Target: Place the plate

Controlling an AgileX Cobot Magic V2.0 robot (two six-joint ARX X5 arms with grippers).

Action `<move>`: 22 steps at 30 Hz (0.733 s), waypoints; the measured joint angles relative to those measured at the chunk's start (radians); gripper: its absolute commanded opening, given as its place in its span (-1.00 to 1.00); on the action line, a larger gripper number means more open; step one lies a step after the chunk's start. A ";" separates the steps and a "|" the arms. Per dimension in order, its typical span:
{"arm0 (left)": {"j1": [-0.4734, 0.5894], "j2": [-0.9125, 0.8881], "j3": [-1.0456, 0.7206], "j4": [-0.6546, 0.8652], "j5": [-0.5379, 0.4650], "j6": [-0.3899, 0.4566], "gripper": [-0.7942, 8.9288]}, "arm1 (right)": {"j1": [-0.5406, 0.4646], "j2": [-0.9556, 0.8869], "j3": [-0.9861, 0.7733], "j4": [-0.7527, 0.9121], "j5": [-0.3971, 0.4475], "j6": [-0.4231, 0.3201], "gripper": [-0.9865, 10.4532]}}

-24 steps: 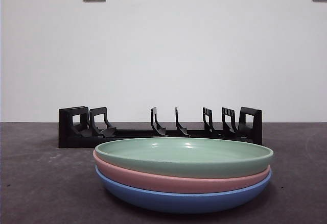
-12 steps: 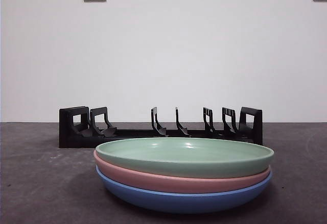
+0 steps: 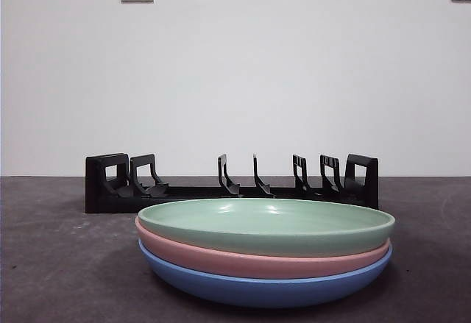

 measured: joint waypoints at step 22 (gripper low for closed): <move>0.000 0.000 0.000 0.000 0.000 0.000 -0.82 | -0.014 0.001 -0.125 0.076 -0.026 0.001 -0.79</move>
